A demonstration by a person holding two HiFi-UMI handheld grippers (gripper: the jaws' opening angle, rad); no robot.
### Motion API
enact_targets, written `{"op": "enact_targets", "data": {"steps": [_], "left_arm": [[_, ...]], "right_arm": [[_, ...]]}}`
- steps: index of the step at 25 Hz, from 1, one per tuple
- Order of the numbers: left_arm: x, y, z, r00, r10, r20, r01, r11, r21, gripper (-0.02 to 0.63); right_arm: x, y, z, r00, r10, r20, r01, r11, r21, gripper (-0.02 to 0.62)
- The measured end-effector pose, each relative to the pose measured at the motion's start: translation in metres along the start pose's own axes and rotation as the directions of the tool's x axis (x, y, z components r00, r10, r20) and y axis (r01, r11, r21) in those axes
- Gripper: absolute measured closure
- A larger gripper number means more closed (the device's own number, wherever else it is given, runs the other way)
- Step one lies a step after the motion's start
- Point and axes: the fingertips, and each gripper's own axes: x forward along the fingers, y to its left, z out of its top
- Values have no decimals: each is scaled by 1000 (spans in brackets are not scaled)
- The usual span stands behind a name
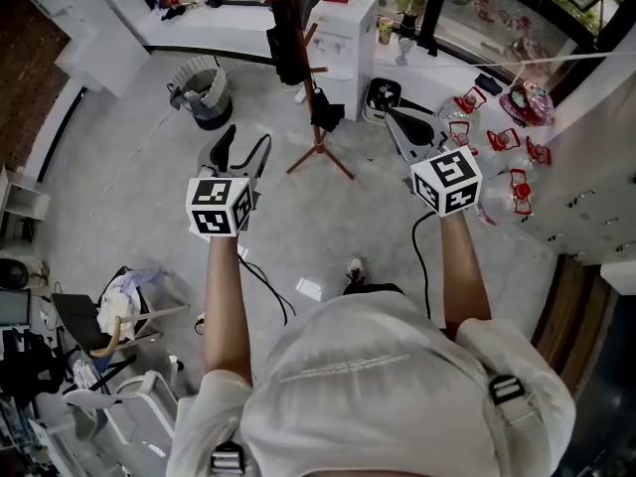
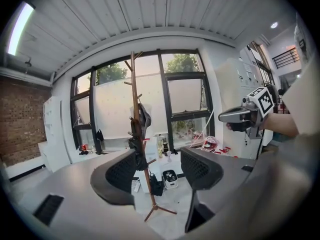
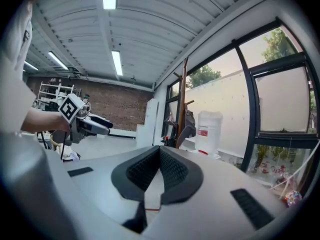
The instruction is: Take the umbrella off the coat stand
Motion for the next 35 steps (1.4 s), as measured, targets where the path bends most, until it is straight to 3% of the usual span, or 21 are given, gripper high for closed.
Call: {"op": "enact_targets", "data": {"steps": [9,19,27,35], "left_arm": [[80,15,9,999,18,-31,-18,1000,-16,307],[145,41,-7,996,-4,-90,-2,998,-68,307],[227,79,-22,989,-97,-112,88,993,-80,296],[304,109,-49,969,-186,-165,167,978,-124,231]], "right_arm": [[54,-59,-9,999,40,-12,-39,999,14,578],[100,-94,-24,1000,10,-24,-9,999,42,578],[158,-113,-34,997,-11,-70,14,999,52,578],[208,-131,-44,987,-79,-137,91,992,82,578]]}}
